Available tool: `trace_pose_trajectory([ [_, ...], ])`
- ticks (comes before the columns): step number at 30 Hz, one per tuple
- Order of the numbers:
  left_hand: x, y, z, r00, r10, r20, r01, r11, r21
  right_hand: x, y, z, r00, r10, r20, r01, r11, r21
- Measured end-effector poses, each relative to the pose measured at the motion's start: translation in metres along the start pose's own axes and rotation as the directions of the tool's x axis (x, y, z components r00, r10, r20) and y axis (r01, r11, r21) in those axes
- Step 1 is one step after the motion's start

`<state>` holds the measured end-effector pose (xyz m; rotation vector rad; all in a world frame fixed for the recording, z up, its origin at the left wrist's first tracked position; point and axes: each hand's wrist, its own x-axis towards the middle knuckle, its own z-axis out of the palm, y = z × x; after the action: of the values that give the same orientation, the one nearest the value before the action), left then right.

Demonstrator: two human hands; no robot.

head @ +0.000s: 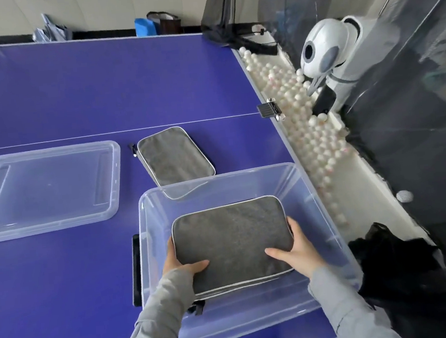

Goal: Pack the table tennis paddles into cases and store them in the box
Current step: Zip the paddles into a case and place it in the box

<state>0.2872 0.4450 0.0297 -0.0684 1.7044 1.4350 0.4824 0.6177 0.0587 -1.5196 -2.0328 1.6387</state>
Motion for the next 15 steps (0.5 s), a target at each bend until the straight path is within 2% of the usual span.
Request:
trace_pose_trajectory([
  [5, 0.001, -0.009, 0.000, 0.996, -0.056, -0.076, 0.056, 0.998, -0.002, 0.005, 0.004, 0.004, 0.995, 0.009, 0.095, 0.001, 0.995, -0.102],
  [15, 0.014, -0.022, -0.001, 0.992, -0.007, -0.129, 0.026, 0.989, 0.147, 0.009, 0.003, 0.005, 1.000, 0.008, 0.030, -0.004, 0.990, -0.144],
])
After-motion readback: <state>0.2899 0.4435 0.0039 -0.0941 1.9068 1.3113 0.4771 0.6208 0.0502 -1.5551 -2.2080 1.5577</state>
